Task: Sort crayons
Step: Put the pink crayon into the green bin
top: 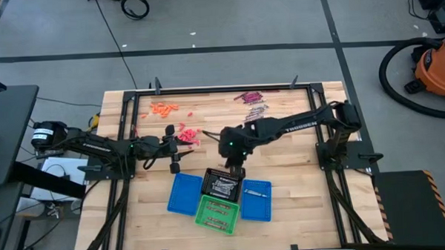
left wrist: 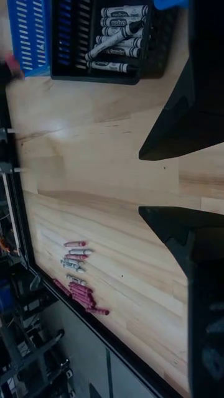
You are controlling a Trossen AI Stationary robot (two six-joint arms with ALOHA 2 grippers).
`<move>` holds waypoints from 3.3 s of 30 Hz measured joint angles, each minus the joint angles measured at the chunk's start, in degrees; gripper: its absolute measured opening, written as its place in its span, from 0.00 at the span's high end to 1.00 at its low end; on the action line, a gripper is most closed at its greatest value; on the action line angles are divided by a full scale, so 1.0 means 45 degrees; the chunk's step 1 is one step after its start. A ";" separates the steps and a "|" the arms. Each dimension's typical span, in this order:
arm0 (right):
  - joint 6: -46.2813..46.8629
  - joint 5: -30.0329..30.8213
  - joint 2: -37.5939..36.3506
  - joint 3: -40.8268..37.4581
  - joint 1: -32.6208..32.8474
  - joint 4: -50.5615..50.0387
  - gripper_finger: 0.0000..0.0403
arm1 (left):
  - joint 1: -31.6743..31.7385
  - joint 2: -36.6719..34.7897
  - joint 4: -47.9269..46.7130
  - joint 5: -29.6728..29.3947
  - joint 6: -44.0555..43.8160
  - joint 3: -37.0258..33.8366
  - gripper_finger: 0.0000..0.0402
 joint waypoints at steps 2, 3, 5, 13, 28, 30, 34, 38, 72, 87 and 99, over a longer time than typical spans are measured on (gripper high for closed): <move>0.0272 -0.0207 0.0000 0.0000 0.0276 0.0518 0.97 | -0.0005 0.0000 0.0000 0.0005 -0.0039 0.0003 0.65; 0.0442 -0.0281 0.0000 0.0000 0.0405 0.0785 0.97 | -0.0005 0.0000 0.0000 0.0005 -0.0042 0.0005 0.65; 0.0677 -0.0319 0.0000 0.0000 0.0665 0.1299 0.97 | -0.0005 0.0000 0.0000 0.0004 -0.0054 0.0005 0.65; 0.1587 -0.0321 0.0000 0.0000 0.1450 0.2803 0.97 | -0.0005 0.0000 0.0000 0.0005 -0.0063 0.0005 0.65; 0.3788 -0.0461 0.0570 0.0019 0.2405 0.4236 0.97 | -0.0005 -0.0005 0.0011 0.0005 -0.0058 0.0005 0.65; 0.3964 -0.0890 0.1088 0.0007 0.2504 0.4494 0.97 | -0.0005 -0.0005 0.0010 0.0005 -0.0039 0.0005 0.65; 0.4551 -0.1455 0.1879 -0.0002 0.2616 0.4823 0.97 | -0.0005 -0.0005 0.0012 0.0005 -0.0039 0.0005 0.65; 0.4737 -0.1028 0.2526 -0.0010 0.2935 0.4930 0.97 | -0.0005 -0.0005 0.0020 0.0005 -0.0034 0.0005 0.65; 0.5233 -0.1228 0.3234 0.0000 0.3169 0.4849 0.79 | -0.0005 -0.0005 0.0097 0.0005 0.0000 0.0005 0.65; 0.2291 0.1499 0.1107 -0.0005 0.2064 0.1557 0.79 | -0.0006 -0.0005 0.0092 0.0005 -0.0009 0.0005 0.65; -0.1382 0.8377 0.0206 -0.0548 -0.0061 -0.3205 0.80 | 0.0024 -0.0005 0.0102 0.0005 0.0132 0.0005 0.65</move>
